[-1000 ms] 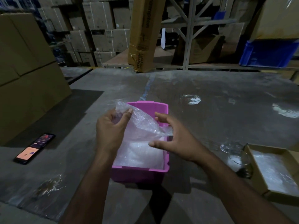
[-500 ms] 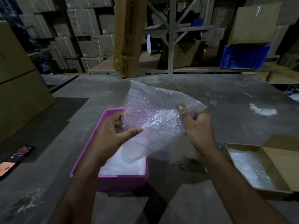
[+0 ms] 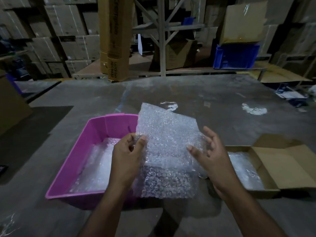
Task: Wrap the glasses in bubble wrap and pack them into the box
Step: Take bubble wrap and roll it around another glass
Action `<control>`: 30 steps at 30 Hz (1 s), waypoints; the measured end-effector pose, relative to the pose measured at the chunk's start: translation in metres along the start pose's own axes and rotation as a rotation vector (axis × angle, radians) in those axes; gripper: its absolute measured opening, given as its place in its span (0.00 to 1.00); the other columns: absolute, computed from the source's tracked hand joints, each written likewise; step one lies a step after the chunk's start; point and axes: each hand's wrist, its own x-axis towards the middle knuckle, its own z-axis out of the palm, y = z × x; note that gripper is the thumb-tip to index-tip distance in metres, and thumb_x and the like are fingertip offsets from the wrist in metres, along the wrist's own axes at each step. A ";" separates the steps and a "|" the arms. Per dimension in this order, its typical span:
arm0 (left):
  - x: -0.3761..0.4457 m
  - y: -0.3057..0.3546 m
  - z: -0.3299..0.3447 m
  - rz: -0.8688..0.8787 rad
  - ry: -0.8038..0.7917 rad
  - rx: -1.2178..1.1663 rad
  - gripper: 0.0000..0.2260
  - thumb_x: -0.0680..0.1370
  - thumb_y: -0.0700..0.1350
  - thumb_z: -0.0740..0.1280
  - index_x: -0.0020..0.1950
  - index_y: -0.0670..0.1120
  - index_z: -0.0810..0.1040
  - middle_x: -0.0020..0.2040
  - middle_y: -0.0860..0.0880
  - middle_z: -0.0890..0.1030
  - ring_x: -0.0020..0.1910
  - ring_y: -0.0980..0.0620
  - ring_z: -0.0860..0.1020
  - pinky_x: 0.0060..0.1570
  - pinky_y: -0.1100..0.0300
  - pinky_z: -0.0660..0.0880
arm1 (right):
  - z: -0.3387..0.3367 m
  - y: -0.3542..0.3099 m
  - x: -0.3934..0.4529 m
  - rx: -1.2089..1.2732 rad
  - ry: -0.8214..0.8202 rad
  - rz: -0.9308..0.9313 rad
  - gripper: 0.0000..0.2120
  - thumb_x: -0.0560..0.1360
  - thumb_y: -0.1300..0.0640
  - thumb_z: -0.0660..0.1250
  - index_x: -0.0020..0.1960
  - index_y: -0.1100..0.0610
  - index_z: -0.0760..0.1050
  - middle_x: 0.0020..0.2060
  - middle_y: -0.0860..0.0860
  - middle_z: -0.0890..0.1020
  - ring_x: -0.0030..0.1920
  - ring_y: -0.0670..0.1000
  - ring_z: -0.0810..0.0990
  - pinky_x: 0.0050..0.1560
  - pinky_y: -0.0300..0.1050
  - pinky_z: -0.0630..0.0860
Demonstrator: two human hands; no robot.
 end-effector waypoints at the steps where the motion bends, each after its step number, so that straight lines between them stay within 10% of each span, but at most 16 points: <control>1: -0.001 -0.003 0.003 -0.010 0.004 0.024 0.07 0.81 0.49 0.69 0.48 0.47 0.81 0.39 0.44 0.82 0.37 0.52 0.77 0.41 0.51 0.75 | -0.004 0.000 -0.005 -0.035 -0.004 -0.007 0.44 0.62 0.30 0.77 0.73 0.30 0.61 0.74 0.42 0.68 0.72 0.47 0.71 0.68 0.57 0.74; 7: -0.011 -0.005 0.010 -0.132 -0.122 0.141 0.26 0.80 0.52 0.68 0.76 0.62 0.62 0.55 0.52 0.76 0.56 0.54 0.78 0.55 0.50 0.79 | -0.032 -0.001 -0.021 -0.401 -0.311 -0.114 0.43 0.63 0.37 0.79 0.73 0.26 0.61 0.77 0.33 0.55 0.75 0.37 0.60 0.66 0.40 0.74; 12: -0.008 -0.006 0.001 -0.017 -0.428 0.289 0.42 0.66 0.66 0.78 0.76 0.66 0.63 0.79 0.64 0.58 0.77 0.62 0.60 0.70 0.60 0.66 | -0.038 0.009 -0.014 -0.472 -0.203 -0.196 0.30 0.70 0.61 0.79 0.63 0.36 0.76 0.64 0.35 0.73 0.64 0.37 0.74 0.54 0.27 0.74; 19: -0.007 0.004 -0.017 0.082 -0.567 0.331 0.27 0.63 0.57 0.81 0.60 0.56 0.82 0.64 0.63 0.80 0.64 0.65 0.77 0.64 0.63 0.75 | -0.043 0.007 -0.008 -0.531 -0.252 -0.169 0.04 0.77 0.49 0.71 0.43 0.44 0.84 0.42 0.43 0.79 0.46 0.43 0.78 0.45 0.38 0.72; 22: -0.008 0.009 -0.023 0.078 -0.689 0.384 0.32 0.64 0.61 0.81 0.66 0.61 0.78 0.68 0.64 0.76 0.67 0.65 0.74 0.62 0.69 0.72 | -0.045 0.007 -0.004 -0.602 -0.292 -0.169 0.18 0.72 0.33 0.63 0.41 0.43 0.84 0.44 0.41 0.74 0.50 0.41 0.73 0.48 0.38 0.69; 30: -0.003 0.008 -0.009 0.135 -0.406 0.429 0.12 0.77 0.60 0.65 0.57 0.62 0.83 0.66 0.68 0.76 0.69 0.69 0.68 0.60 0.73 0.64 | -0.041 -0.018 -0.002 -0.140 -0.161 -0.084 0.12 0.71 0.44 0.68 0.50 0.46 0.84 0.48 0.40 0.85 0.51 0.40 0.83 0.54 0.40 0.79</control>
